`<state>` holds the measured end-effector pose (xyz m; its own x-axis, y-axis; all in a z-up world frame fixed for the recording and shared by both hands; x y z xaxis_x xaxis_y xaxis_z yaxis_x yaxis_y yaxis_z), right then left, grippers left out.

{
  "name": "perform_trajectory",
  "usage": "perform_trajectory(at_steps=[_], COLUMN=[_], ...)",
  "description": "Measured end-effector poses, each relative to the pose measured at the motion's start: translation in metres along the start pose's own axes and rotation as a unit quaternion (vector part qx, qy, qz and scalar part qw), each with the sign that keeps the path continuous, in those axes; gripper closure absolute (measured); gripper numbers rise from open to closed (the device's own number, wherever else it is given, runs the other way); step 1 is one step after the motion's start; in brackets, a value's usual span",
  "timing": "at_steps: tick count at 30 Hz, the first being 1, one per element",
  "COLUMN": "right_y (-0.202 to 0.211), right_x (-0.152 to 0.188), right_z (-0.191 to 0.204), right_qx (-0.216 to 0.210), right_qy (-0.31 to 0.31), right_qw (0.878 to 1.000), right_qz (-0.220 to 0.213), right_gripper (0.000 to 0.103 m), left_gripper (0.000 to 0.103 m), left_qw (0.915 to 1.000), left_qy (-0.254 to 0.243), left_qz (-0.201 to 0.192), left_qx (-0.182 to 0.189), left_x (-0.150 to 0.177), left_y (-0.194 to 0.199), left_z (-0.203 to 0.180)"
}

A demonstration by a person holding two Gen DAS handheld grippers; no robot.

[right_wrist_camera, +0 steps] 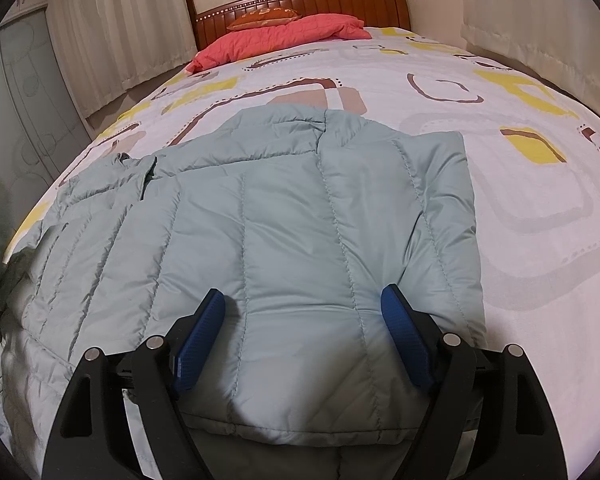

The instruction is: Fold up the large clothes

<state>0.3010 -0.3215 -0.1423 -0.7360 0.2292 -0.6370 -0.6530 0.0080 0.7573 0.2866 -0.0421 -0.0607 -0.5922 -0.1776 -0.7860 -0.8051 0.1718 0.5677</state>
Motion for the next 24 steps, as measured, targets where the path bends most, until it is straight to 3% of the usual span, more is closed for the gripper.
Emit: perform_trajectory(at_steps=[4,8,10,14,20,24], right_y=[0.0,0.0,-0.001,0.0,0.001,0.011], right_x=[0.001,0.002,0.002,0.002,0.0,-0.004], right_z=[-0.001,-0.002,-0.002,-0.001,-0.001,0.004], right_qx=[-0.005,-0.01,-0.013,-0.011,-0.005,0.005], right_qy=[-0.005,-0.01,-0.012,-0.011,-0.011,-0.02], right_qw=[1.0,1.0,1.0,1.0,1.0,1.0], right_qz=[-0.003,-0.006,-0.006,-0.006,-0.004,-0.001], right_gripper=[0.024,0.024,0.024,0.023,0.023,0.023], left_gripper=[0.098,0.097,0.091,0.047,0.041,0.039], left_qw=[0.9985,0.994,0.9921,0.9935,0.9942,0.9976], left_qy=[-0.039,-0.071,-0.075,-0.063,-0.032,-0.004], left_qz=[0.036,0.082,0.1,0.092,0.093,0.068], left_qx=[0.014,0.015,0.013,0.024,0.044,0.013], left_x=[0.024,0.046,0.051,0.046,0.044,0.037], left_y=[-0.033,-0.068,-0.076,-0.062,-0.019,0.012], left_z=[-0.04,-0.056,-0.057,-0.054,-0.029,0.017])
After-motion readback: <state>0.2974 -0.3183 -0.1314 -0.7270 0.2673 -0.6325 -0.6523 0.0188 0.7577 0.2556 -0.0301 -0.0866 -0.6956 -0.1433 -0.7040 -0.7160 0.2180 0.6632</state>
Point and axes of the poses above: each gripper's, at about its wrist camera, not at the fingertips, and y roughly against the way its jaws point, z to its left, x to its underside, the point moved 3 cm from there along -y, roughly the way its jaws point, and after that the axes turned 1 degree about z, right-handed, at the moved point
